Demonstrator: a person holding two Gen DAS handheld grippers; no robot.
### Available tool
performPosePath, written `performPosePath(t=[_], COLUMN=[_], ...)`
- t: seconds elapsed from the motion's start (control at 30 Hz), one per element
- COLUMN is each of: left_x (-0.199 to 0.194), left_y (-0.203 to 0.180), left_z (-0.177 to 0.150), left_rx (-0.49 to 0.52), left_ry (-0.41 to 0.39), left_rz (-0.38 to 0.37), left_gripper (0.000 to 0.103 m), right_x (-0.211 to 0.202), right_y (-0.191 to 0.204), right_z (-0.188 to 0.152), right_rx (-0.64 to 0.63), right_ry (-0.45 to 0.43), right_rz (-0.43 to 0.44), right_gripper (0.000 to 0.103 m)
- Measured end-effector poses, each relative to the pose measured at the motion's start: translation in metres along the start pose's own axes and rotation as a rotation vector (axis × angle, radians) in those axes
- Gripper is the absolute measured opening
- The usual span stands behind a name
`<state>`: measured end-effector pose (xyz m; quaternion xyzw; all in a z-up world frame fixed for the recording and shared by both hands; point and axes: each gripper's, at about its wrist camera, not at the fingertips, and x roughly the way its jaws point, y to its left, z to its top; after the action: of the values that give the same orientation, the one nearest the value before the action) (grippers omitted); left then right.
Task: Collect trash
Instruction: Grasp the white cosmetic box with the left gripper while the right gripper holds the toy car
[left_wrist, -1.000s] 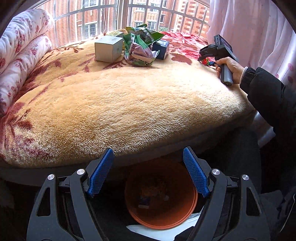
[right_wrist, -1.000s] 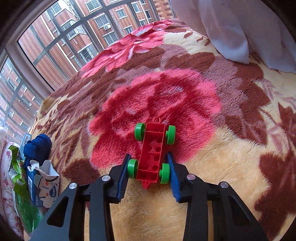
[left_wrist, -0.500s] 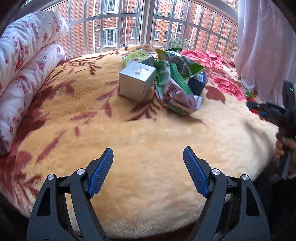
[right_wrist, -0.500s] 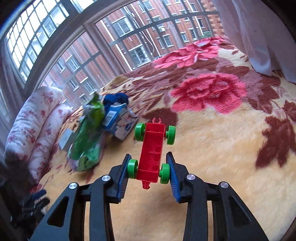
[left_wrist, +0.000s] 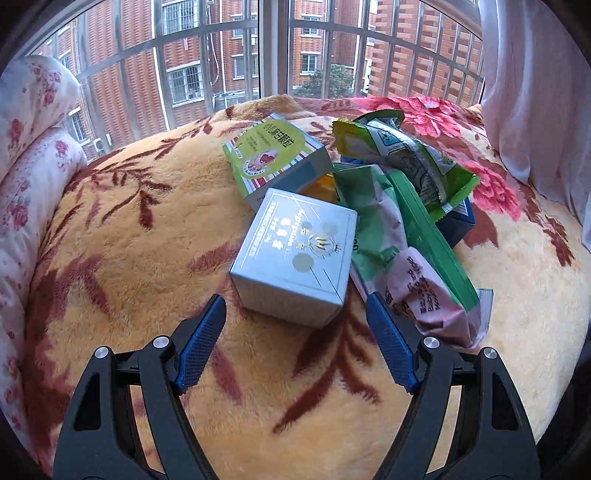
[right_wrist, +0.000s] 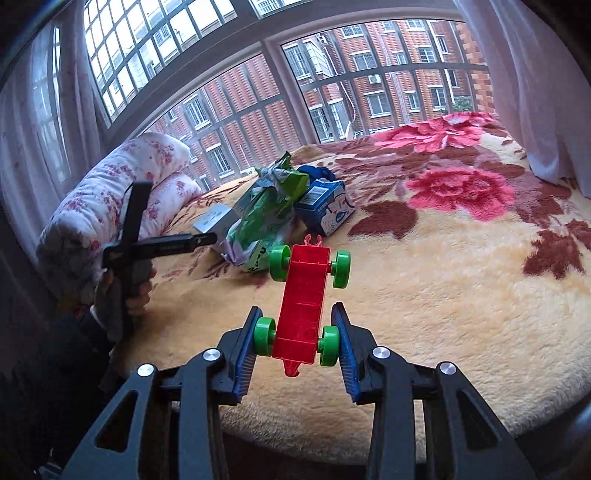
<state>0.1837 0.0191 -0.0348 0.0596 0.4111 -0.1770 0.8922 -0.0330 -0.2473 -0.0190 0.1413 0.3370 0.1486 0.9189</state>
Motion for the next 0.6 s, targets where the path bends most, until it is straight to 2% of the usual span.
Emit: performPosePath(t=[0.23, 0.33, 0.37, 0.4, 0.6], left_x=[0.021, 0.025, 0.028, 0.03, 0.027], left_y=[0.015, 0.01, 0.007, 0.006, 0.001], left_z=[0.017, 0.017, 0.017, 0.017, 0.017], left_rx=[-0.081, -0.068, -0.058, -0.049, -0.047], left_ry=[0.011, 0.019, 0.026, 0.039, 0.01], left_rz=[-0.052, -0.023, -0.014, -0.003, 0.094], left_gripper=[0.076, 0.075, 0.066, 0.062, 0.059], right_x=[0.001, 0.001, 0.002, 0.002, 0.001], right_y=[0.018, 0.023, 0.024, 0.025, 0.033], right_z=[-0.018, -0.021, -0.021, -0.021, -0.022], right_rx=[-0.033, -0.031, -0.028, -0.028, -0.042], right_ry=[0.026, 0.021, 0.019, 0.017, 0.003], right_rz=[0.009, 0.015, 0.02, 0.023, 0.024], right_gripper=[0.039, 0.039, 0.039, 0.039, 0.039])
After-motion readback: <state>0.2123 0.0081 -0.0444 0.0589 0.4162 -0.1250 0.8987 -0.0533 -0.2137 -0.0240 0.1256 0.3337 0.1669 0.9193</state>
